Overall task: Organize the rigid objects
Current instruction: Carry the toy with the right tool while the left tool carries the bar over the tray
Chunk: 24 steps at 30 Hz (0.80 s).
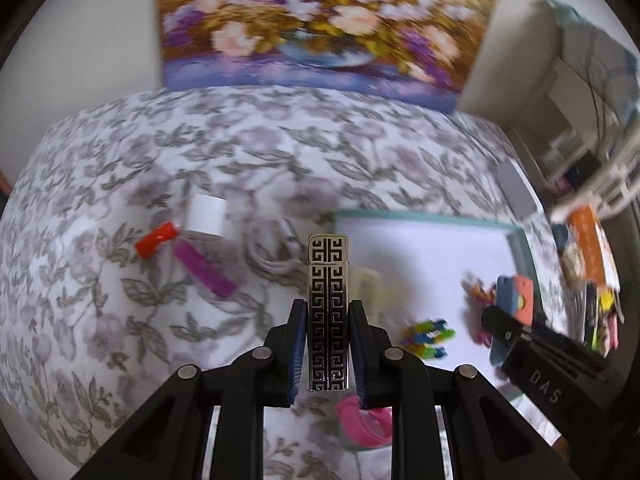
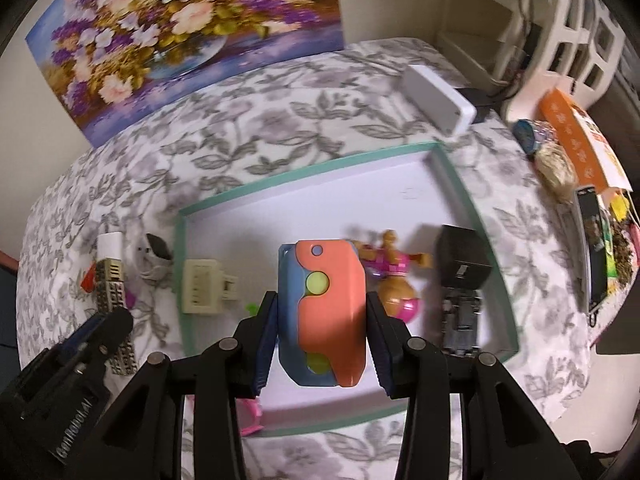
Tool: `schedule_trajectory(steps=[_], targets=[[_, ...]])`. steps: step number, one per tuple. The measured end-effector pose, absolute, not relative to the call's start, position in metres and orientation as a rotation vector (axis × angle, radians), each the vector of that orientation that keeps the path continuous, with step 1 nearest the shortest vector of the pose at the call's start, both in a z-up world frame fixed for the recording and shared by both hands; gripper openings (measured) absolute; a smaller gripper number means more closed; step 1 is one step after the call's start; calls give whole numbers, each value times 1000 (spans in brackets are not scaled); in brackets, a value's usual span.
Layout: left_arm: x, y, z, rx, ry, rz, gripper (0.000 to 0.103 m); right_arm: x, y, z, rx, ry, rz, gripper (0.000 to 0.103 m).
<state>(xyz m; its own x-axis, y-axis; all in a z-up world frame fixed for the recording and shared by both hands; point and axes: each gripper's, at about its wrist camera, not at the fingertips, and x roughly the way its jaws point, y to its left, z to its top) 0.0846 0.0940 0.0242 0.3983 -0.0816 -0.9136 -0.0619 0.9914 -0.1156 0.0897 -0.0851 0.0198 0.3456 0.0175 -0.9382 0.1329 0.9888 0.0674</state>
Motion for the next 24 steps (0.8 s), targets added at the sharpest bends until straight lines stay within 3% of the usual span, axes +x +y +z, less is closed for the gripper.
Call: schedule_trajectory(steps=[12,24], targets=[[82,44,-7,-91,1263,-96,22,83,-104,-10,166,1319,-81,44],[88,47,-36,-120,1344,-82,23,85,-103,-31,168,1381,-77,44]])
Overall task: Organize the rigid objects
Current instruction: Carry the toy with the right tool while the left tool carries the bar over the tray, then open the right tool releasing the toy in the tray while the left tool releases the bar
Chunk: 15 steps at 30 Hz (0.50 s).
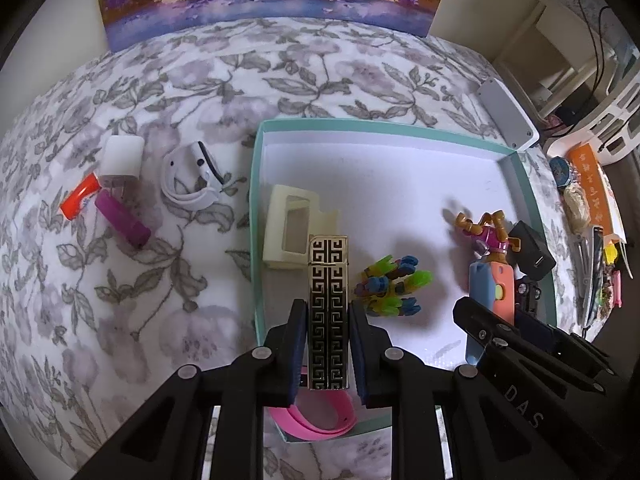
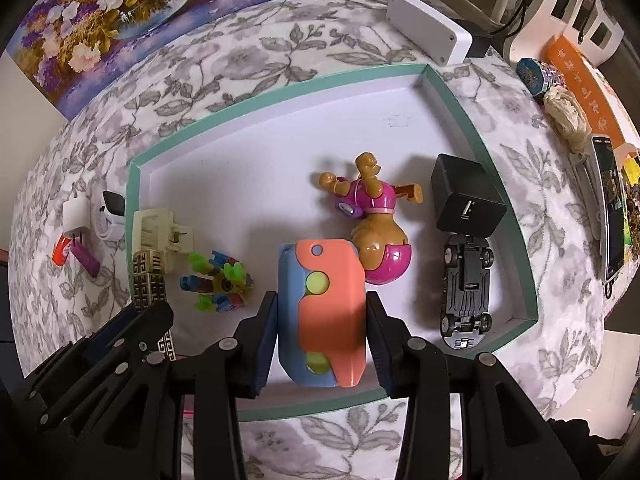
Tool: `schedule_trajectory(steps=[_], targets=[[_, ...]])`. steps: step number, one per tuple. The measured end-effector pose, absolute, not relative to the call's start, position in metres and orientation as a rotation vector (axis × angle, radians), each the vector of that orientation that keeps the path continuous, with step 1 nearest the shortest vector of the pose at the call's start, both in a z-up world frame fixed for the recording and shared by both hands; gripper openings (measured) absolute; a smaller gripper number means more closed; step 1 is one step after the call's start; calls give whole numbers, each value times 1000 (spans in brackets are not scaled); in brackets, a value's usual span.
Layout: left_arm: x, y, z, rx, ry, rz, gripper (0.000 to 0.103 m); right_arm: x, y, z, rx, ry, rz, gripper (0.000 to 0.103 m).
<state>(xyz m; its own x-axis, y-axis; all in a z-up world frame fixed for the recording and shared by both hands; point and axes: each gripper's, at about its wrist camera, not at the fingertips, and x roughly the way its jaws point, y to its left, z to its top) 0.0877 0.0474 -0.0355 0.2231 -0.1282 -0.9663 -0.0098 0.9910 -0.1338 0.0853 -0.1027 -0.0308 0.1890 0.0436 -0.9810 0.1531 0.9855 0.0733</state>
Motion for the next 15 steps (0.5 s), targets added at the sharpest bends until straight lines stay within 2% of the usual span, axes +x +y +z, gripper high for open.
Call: schedule_trajectory(steps=[15], targets=[[91,49,-49,-129,1380,-66,23,87,-104,-44,184,1414,-82,44]])
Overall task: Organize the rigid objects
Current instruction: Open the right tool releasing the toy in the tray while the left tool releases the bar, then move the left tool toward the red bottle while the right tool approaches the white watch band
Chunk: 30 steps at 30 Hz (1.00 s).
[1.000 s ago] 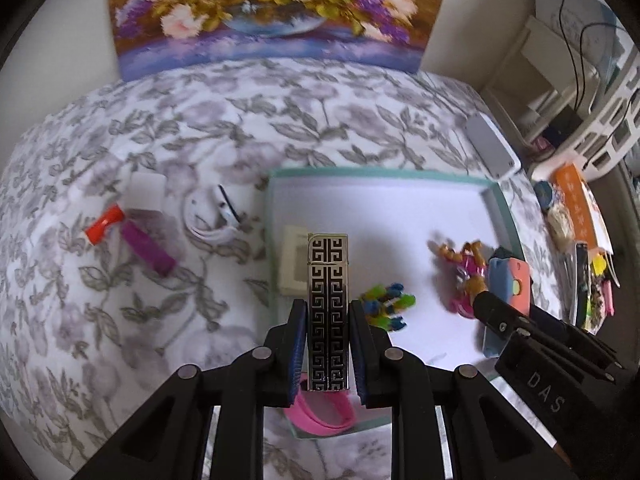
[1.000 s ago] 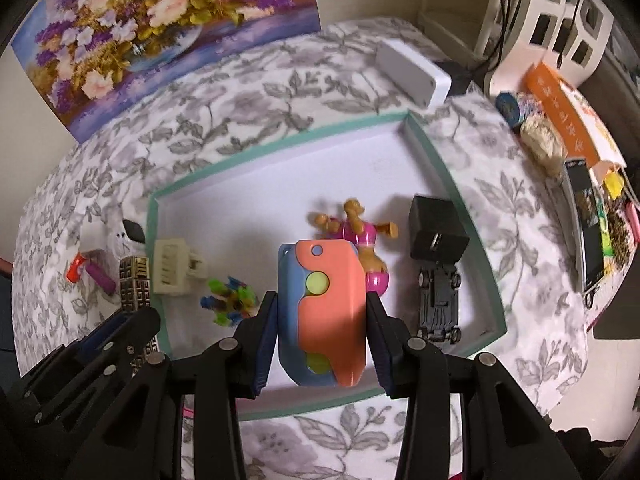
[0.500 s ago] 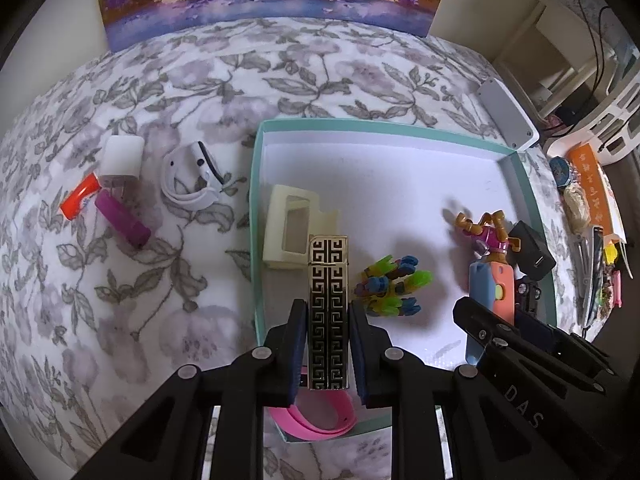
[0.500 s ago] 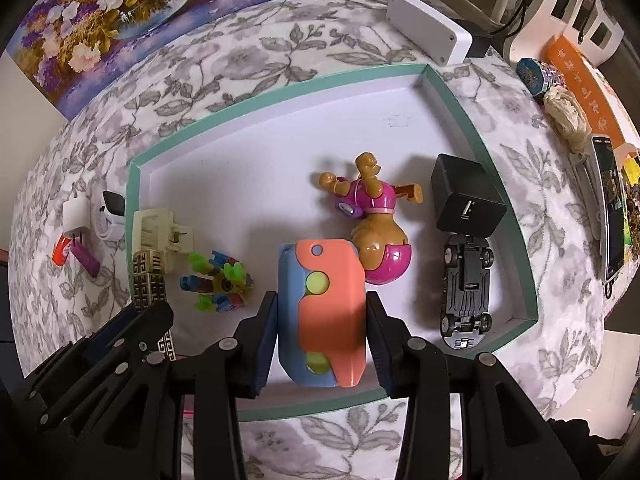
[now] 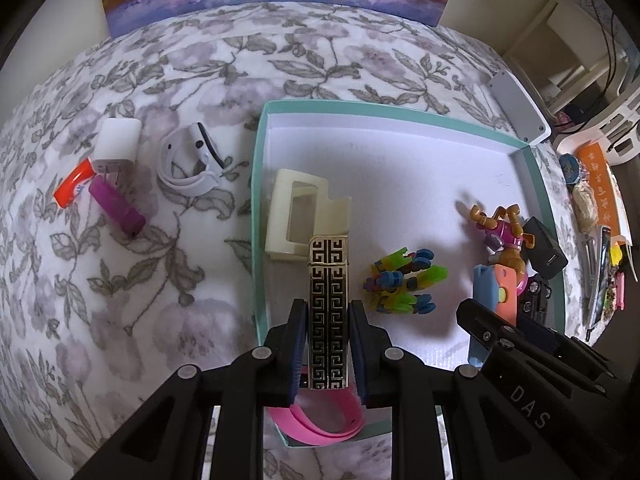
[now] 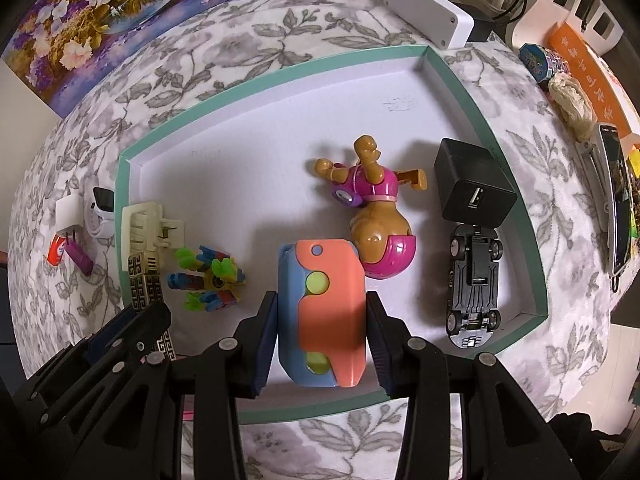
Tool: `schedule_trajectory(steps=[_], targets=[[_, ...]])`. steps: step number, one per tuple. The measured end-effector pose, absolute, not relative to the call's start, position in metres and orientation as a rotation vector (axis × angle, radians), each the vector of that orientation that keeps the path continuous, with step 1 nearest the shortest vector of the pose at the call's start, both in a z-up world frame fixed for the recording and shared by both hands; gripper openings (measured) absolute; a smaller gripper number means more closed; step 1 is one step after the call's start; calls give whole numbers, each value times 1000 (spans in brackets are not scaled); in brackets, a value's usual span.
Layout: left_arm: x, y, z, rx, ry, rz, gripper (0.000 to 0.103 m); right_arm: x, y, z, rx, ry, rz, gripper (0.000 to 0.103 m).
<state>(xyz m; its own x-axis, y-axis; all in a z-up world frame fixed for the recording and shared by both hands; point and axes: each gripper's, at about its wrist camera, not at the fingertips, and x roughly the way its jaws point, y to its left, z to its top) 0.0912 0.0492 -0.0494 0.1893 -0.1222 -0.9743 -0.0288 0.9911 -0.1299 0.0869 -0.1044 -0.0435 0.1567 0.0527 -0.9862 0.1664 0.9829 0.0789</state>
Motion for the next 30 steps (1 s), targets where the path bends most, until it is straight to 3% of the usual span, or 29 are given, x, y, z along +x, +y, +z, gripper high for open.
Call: schedule_trajectory(steps=[9,11,13,18,21,30], targets=[[91,50,-47,-143,1379,-69,26,89,-111,-42,199,1414,-105,44],[91,50,-44,-140,1372,-66,30,89,-112,-38,203,1405,-106,44],[90,51,-40,-143,1363,-68,43,88,-113,-32,206,1386,-106,46],[91,58,-30,-167,1339,-62,50,85,-116,-15,217,1330,-113,51],[91,68,-22,-196,1313,-37,67,85,-115,-8,223,1310,-114,51],[90,112,-10,-243,1260,88,71,86,-111,-8,205,1315,-104,51]])
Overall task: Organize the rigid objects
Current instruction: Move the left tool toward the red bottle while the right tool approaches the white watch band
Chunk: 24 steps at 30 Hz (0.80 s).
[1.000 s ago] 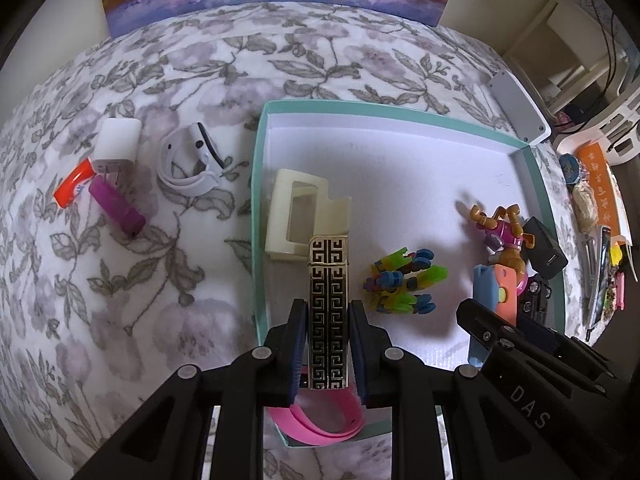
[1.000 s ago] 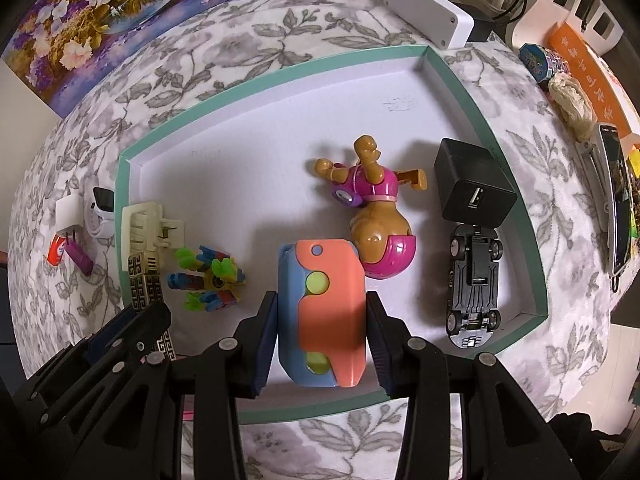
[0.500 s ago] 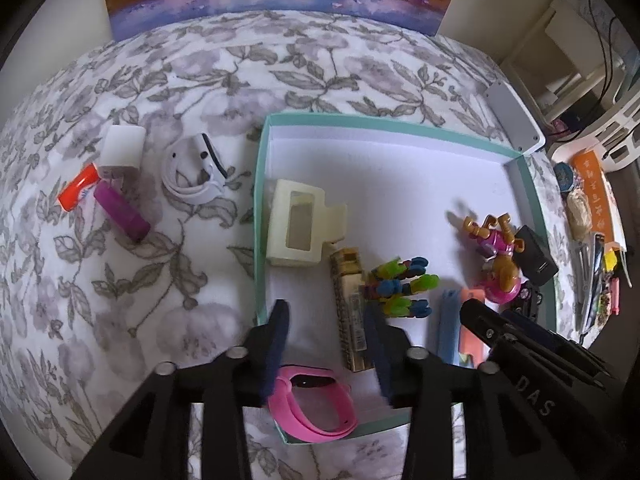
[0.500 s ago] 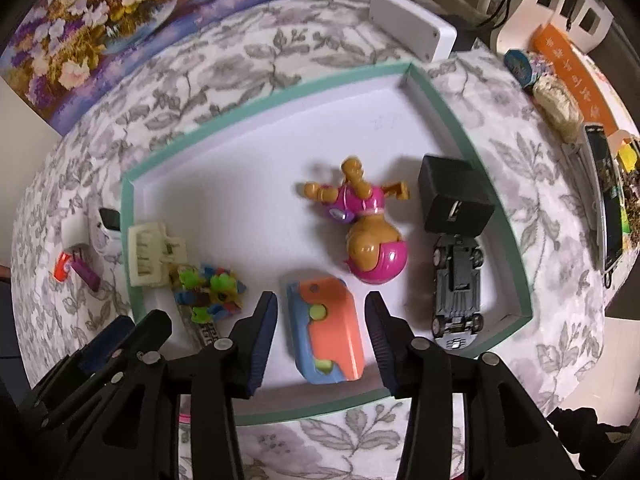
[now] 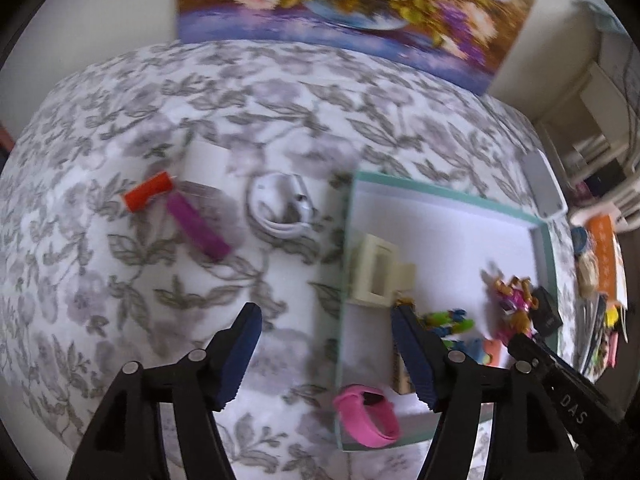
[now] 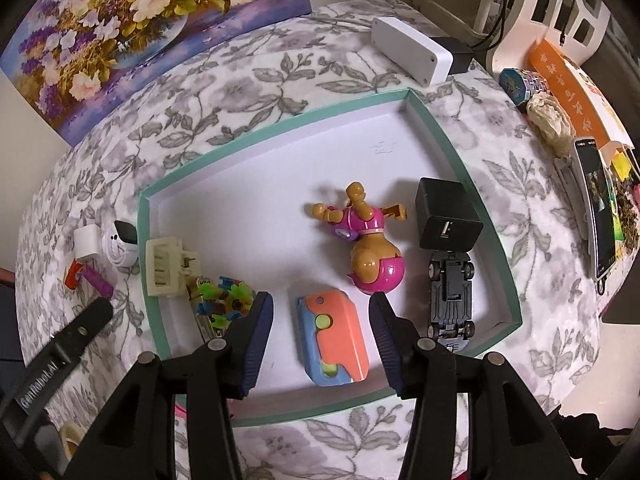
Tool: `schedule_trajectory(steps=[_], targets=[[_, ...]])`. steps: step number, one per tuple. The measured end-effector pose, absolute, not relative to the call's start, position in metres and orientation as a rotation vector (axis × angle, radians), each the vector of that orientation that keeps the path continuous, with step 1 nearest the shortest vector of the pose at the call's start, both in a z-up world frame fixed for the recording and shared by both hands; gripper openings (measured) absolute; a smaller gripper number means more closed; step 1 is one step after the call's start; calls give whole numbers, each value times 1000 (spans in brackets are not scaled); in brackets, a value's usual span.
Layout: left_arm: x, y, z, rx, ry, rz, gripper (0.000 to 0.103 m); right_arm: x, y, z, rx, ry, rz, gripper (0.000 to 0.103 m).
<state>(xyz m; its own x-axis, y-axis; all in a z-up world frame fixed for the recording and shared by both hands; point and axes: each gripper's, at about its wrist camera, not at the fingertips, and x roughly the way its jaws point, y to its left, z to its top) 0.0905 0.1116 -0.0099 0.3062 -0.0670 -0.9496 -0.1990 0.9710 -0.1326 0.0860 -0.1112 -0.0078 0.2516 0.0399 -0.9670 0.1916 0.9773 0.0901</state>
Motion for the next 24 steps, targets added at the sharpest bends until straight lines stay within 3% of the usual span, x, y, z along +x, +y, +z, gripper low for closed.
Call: schedule_trajectory(steps=[8,11,15,17,24], targets=[[90,130,-6,-263,1240,138,78,87,-107,-8,180,1314,-103,52],[90,133,-6,-266,1239,148,86,88,-106,-9,166,1307,-115,71],[91,136,-7,-258,1239,163,97,89,-105,-9,158,1296,-121,81],[92,140,-8,-261,1238,177,103,89,-105,-9,163,1285,-116,82],[91,167,-14,-278,1227,262,103,90,-101,-3,165,1249,-101,83]])
